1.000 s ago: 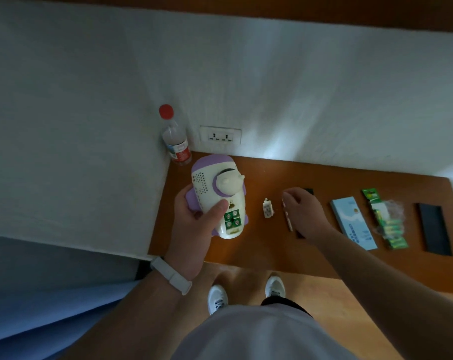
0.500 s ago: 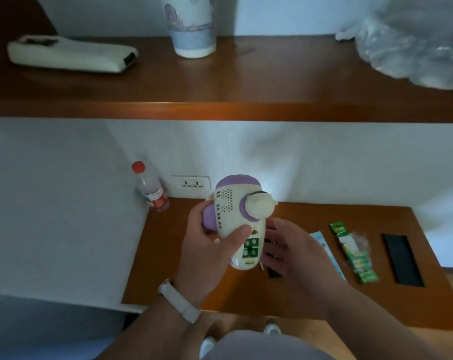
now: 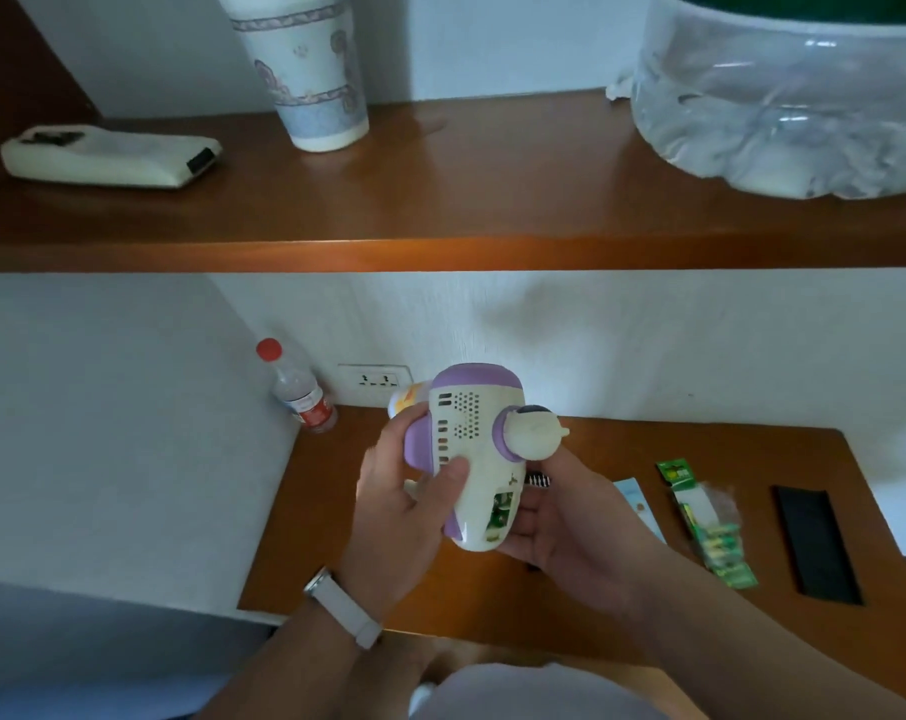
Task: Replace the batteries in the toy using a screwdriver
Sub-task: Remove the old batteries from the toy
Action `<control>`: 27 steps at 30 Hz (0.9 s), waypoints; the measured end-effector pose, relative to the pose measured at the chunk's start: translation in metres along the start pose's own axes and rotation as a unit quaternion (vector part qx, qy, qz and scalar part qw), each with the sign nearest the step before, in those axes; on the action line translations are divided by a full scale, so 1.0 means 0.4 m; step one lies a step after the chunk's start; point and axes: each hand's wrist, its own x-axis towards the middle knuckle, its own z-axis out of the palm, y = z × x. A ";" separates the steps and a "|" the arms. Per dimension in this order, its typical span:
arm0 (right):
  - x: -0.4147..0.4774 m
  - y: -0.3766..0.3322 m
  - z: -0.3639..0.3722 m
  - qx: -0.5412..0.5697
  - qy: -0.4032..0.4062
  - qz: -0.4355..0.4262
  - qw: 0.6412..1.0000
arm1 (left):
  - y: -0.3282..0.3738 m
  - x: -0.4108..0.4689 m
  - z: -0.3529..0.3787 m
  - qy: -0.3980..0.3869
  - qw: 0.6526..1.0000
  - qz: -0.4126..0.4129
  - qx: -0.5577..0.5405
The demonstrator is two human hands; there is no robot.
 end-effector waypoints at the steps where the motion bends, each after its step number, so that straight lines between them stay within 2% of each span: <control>1: 0.003 -0.002 -0.007 0.003 -0.002 0.005 1.000 | -0.001 0.005 0.002 -0.004 1.000 0.001 0.013; 12: 0.047 -0.028 -0.038 0.057 -0.055 0.075 0.994 | -0.001 0.044 0.026 -0.034 0.997 -0.022 0.061; 21: 0.075 -0.032 -0.026 0.058 -0.077 0.079 0.992 | 0.010 0.072 0.008 0.020 0.992 0.007 0.126; 27: 0.100 -0.032 -0.002 0.065 -0.043 0.075 0.994 | 0.037 0.095 -0.013 0.058 0.974 0.032 0.218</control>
